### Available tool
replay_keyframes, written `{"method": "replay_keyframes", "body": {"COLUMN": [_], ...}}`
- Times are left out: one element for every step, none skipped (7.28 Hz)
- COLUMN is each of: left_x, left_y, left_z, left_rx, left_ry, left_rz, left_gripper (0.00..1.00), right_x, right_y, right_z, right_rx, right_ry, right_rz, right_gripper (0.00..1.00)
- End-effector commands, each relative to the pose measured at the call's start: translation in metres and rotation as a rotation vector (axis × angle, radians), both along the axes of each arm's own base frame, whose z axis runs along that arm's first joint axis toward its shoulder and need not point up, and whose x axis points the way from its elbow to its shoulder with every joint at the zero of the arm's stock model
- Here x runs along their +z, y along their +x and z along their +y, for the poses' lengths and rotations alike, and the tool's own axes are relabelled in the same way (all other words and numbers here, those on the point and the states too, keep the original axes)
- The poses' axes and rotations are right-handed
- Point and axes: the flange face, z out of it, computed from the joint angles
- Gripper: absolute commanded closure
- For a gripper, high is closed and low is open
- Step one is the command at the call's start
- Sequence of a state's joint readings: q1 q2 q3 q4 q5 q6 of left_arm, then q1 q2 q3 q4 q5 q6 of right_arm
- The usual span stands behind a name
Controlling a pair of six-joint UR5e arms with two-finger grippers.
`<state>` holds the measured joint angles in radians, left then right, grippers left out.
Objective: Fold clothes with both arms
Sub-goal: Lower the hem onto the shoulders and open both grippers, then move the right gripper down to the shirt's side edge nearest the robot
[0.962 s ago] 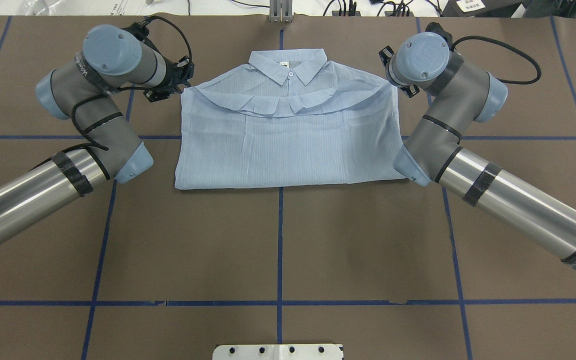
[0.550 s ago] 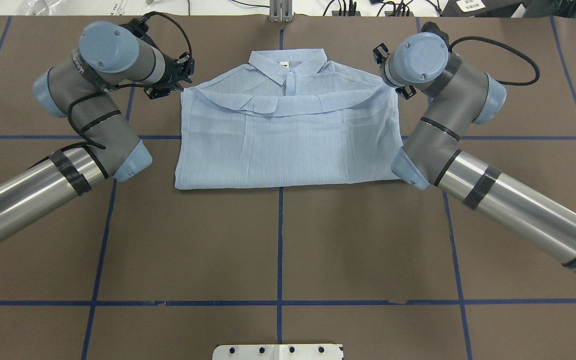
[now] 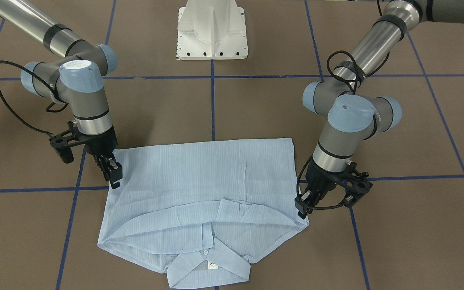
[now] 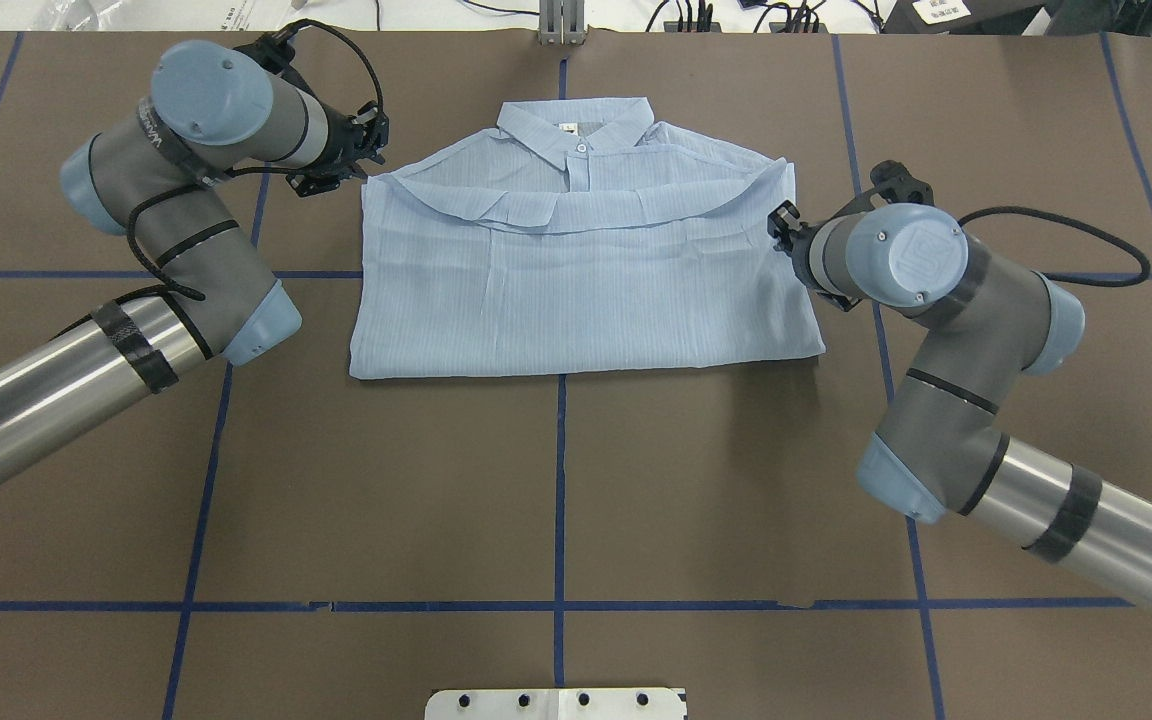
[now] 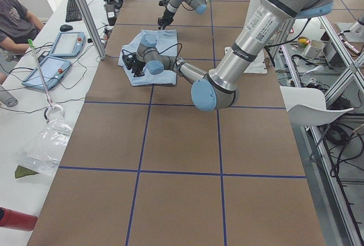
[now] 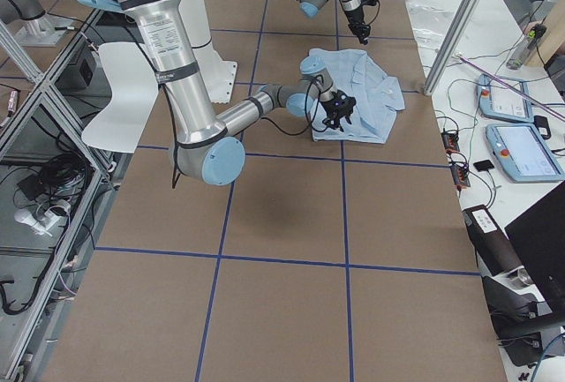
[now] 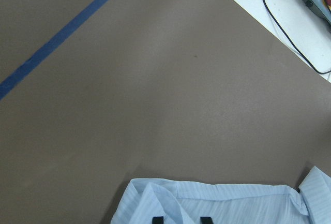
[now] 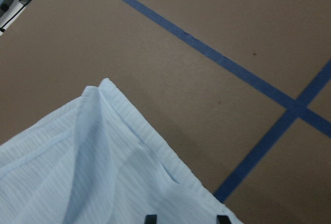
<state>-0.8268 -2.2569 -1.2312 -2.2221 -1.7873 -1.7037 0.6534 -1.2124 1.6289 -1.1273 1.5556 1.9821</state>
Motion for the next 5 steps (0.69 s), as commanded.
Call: {"method": "replay_keyframes", "body": {"left_x": [0.000, -0.001, -0.001, -0.002, -0.001], "left_y": [-0.002, -0.001, -0.001, -0.001, -0.001], "left_z": [0.001, 0.002, 0.002, 0.002, 0.003], "left_rx": [-0.004, -0.005, -0.006, -0.008, -0.008], "left_ry": [0.001, 0.000, 0.000, -0.002, -0.003], "left_rz": [0.001, 0.002, 0.004, 0.005, 0.004], "left_gripper": [0.64, 0.64, 0.64, 0.64, 0.64], "right_x": [0.012, 0.016, 0.017, 0.020, 0.021], "right_y": [0.012, 0.006, 0.001, 0.007, 0.013], "right_z": [0.038, 0.045, 0.052, 0.059, 0.063], "right_rx": [-0.040, -0.054, -0.067, -0.070, -0.070], "right_ry": [-0.005, -0.007, -0.009, -0.011, -0.010], "right_rz": [-0.002, 0.003, 0.004, 0.007, 0.005], "right_gripper": [0.48, 0.41, 0.41, 0.18, 0.21]}}
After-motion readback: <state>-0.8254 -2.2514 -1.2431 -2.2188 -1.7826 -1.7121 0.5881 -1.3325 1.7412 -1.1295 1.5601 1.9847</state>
